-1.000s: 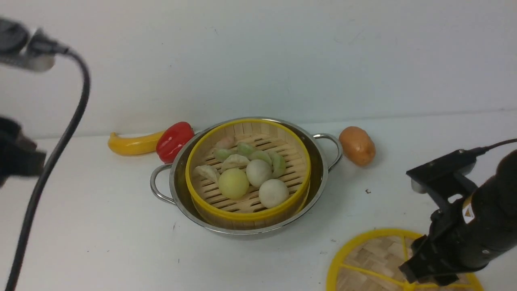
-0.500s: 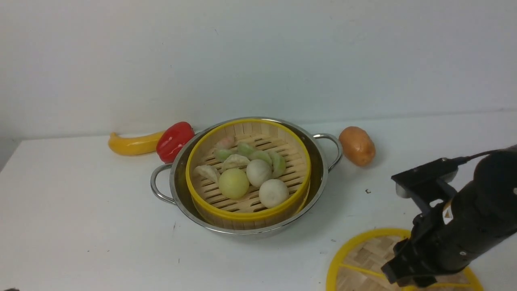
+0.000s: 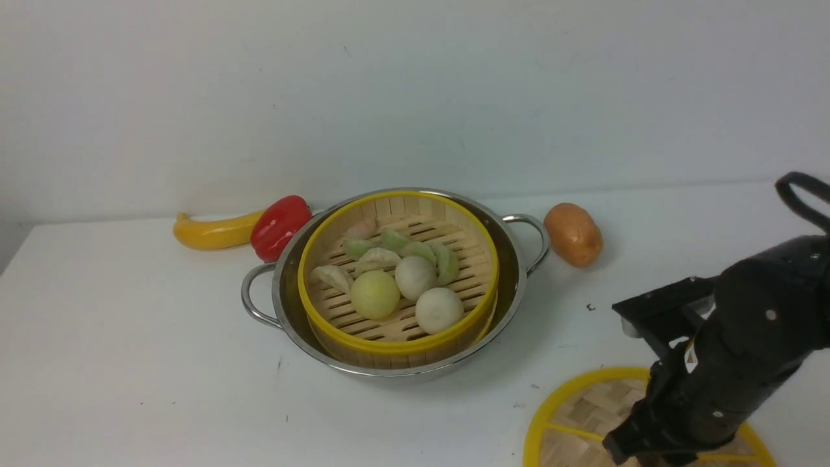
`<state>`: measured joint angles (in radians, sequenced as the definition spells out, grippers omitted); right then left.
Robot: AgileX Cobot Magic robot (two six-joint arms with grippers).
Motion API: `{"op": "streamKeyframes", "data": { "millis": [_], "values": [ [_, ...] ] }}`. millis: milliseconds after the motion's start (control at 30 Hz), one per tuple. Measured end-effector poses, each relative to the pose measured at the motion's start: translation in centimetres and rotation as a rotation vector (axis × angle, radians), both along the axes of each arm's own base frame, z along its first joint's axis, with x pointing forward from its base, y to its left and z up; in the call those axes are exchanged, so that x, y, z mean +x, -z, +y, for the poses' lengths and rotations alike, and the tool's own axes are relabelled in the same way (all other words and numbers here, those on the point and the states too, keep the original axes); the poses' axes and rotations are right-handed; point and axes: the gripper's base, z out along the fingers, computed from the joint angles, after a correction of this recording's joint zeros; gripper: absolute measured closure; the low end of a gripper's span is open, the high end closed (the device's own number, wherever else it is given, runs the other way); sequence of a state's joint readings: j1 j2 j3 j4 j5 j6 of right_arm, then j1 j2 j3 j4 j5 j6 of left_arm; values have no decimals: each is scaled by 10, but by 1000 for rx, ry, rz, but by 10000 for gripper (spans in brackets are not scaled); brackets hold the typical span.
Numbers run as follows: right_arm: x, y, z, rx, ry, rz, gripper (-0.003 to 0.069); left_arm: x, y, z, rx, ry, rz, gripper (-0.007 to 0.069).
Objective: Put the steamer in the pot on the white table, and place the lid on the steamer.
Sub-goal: 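Move the gripper down to the bamboo steamer lid and grasp its center knob, then place the bamboo steamer lid onto the steamer basket in the pot with the right gripper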
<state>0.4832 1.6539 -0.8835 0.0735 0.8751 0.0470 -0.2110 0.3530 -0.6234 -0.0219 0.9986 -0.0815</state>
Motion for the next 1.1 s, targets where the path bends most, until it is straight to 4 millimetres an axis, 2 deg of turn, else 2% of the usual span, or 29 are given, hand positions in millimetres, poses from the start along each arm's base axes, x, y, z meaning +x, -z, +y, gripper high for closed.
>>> {"op": "streamKeyframes", "data": {
  "millis": [100,233,333,367,400,467,500,567,700,767,900,1100],
  "values": [
    [0,-12,-3,-68,-30,41,517,0,0,0,0,0,0,314],
    [7,-56,0,-69,-32,21,517,0,0,0,0,0,0,314],
    [32,-113,15,22,-36,-120,517,0,0,0,0,0,1,314],
    [33,-116,17,28,-40,-129,517,0,0,0,0,0,2,314],
    [46,-134,26,64,-56,-186,517,0,0,0,1,0,3,314],
    [67,-153,48,105,-89,-261,517,-1,1,0,2,0,9,314],
    [73,-157,56,114,-100,-279,517,-1,1,0,3,0,11,314],
    [94,-162,84,136,-141,-330,517,-1,2,0,5,0,23,314],
    [117,-157,124,154,-196,-384,517,-2,2,0,8,1,29,314],
    [129,-148,145,160,-220,-405,517,-2,2,0,13,4,28,314],
    [135,-142,161,173,-237,-418,517,-2,2,0,15,5,27,314],
    [139,-130,165,155,-255,-399,517,-2,2,0,15,5,28,314]
  ]
}}
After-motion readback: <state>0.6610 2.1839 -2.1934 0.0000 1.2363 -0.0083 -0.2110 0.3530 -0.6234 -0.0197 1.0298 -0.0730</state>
